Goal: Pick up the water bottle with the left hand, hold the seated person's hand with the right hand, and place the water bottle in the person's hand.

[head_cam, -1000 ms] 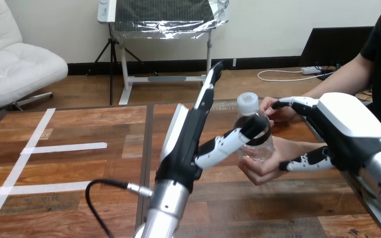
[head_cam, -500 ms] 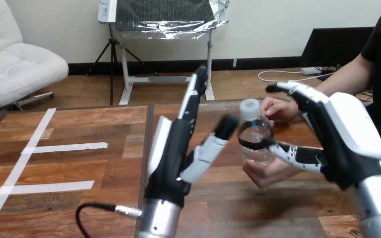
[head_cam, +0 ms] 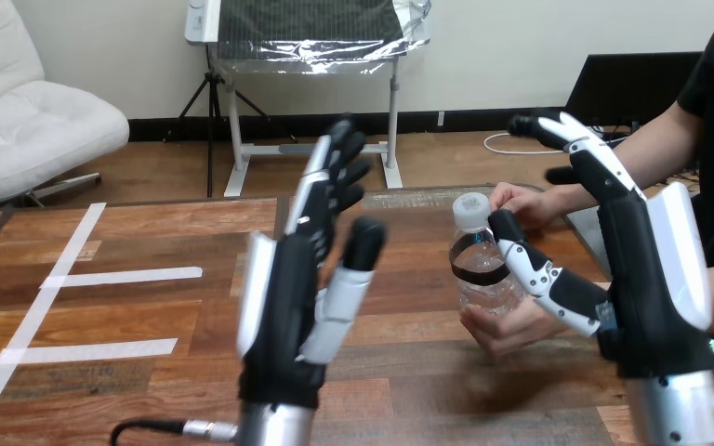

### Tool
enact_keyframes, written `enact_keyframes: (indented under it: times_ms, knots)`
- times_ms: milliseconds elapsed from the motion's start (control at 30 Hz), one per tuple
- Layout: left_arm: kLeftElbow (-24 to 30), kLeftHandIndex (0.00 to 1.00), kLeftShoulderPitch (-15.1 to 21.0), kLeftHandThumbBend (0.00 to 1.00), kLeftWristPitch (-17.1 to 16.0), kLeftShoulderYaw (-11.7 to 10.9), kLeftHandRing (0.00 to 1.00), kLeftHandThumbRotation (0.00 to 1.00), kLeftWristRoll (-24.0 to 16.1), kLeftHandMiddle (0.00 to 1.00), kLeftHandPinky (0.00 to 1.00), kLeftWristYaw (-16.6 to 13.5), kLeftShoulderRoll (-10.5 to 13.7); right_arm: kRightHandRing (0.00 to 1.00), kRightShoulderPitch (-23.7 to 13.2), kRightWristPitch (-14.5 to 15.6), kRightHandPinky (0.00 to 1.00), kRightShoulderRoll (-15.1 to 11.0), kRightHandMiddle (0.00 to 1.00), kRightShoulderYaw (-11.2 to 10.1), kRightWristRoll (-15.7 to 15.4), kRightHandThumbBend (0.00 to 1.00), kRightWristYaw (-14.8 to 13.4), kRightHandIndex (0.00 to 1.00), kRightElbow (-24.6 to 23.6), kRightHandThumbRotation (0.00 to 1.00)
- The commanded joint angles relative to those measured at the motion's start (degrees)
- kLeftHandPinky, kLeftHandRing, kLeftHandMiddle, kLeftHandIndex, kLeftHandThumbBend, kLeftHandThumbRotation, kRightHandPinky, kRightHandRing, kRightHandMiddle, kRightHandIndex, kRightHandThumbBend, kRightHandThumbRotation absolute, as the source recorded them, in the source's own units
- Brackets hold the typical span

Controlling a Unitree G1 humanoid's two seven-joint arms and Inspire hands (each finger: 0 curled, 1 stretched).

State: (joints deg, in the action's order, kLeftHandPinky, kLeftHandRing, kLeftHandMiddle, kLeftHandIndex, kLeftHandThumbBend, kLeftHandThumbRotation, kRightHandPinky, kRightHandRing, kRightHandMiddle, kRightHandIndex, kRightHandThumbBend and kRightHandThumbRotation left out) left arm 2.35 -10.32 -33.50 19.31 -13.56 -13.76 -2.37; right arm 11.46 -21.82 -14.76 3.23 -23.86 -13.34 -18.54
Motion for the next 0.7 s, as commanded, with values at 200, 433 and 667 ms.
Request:
enact_keyframes:
  times_ms: [200,433,667]
  knots:
    - [2.6,0.94,-4.2,0.62,-6.0,-0.6,0.86,1.00,-0.6,0.90,0.81,-2.7,-2.2,0.92,1.2,-4.6,0.79,3.9,0.92,3.0,3.6,0.17,1.2,0.86,1.3,0.05]
    - [2.9,0.94,-7.5,0.59,-8.9,-0.2,0.86,1.00,-0.2,0.90,0.80,-4.3,-2.2,0.91,1.9,-8.1,0.80,5.7,0.92,4.8,4.8,0.12,1.5,0.86,3.1,0.02]
    - [3.4,0.95,-10.2,0.55,-11.0,-0.1,0.86,1.00,-0.9,0.90,0.80,-6.1,-2.5,0.90,2.3,-10.6,0.80,6.8,0.93,6.4,7.3,0.07,3.3,0.87,4.4,0.00]
